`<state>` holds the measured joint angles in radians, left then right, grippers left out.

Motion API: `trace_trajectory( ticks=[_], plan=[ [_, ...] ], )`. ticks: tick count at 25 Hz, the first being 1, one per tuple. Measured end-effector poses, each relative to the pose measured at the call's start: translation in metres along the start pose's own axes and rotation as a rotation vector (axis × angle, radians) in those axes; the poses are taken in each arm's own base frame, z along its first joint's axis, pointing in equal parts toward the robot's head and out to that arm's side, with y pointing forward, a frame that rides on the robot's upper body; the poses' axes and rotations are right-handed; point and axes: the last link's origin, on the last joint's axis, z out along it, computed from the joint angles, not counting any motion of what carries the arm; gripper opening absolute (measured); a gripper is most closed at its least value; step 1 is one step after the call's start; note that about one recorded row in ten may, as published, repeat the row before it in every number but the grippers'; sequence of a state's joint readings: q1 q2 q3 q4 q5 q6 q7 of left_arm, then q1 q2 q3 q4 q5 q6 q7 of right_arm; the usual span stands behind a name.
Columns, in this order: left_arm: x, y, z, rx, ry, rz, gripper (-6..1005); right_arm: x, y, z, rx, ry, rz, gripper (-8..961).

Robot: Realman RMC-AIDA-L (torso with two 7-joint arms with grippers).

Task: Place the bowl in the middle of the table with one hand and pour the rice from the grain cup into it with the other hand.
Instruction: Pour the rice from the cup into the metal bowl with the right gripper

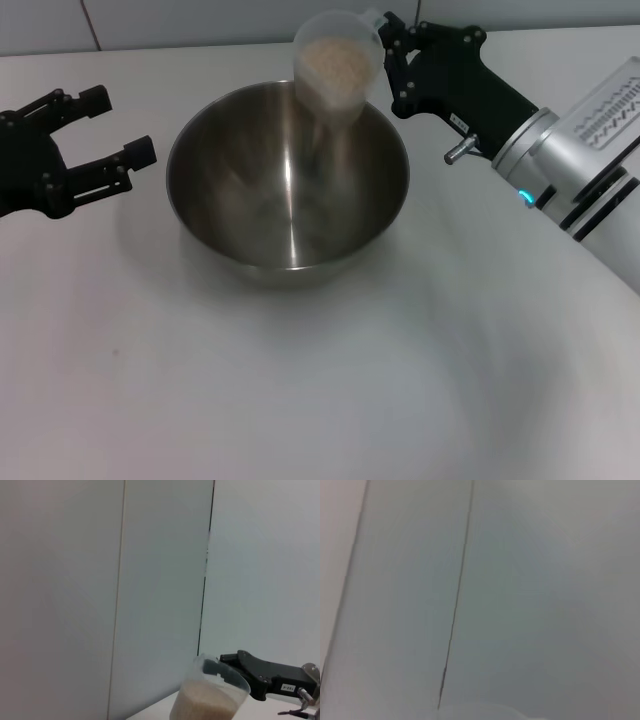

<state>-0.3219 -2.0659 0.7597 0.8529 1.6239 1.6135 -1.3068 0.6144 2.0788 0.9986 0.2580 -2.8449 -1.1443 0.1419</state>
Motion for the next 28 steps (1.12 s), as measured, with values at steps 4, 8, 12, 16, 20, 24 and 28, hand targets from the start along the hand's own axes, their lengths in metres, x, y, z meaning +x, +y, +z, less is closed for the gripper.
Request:
trace_trajectory(
  ticks=[4, 8, 12, 16, 20, 24, 28],
  plan=[
    [-0.003, 0.000, -0.001, 0.007, -0.006, -0.012, 842, -0.001, 0.003, 0.002, -0.023, -0.004, -0.174, 2],
    [-0.005, 0.000, -0.001, 0.012, -0.010, -0.027, 843, -0.001, 0.011, 0.003, -0.070, -0.017, -0.515, 2],
    [-0.008, 0.001, -0.002, 0.015, -0.005, -0.047, 843, -0.002, 0.020, 0.004, -0.110, -0.052, -0.864, 2],
    [-0.010, 0.000, -0.003, 0.031, -0.008, -0.057, 843, -0.005, 0.026, 0.005, -0.114, -0.097, -1.125, 2],
    [-0.013, -0.001, -0.002, 0.043, -0.015, -0.065, 843, -0.008, 0.026, 0.007, -0.108, -0.121, -1.286, 2],
    [-0.013, -0.001, -0.002, 0.044, -0.012, -0.068, 843, -0.006, 0.029, 0.004, -0.115, -0.129, -1.359, 2],
    [-0.013, -0.002, -0.001, 0.046, -0.008, -0.070, 842, -0.003, 0.033, 0.000, -0.133, -0.151, -1.493, 2]
  ],
)
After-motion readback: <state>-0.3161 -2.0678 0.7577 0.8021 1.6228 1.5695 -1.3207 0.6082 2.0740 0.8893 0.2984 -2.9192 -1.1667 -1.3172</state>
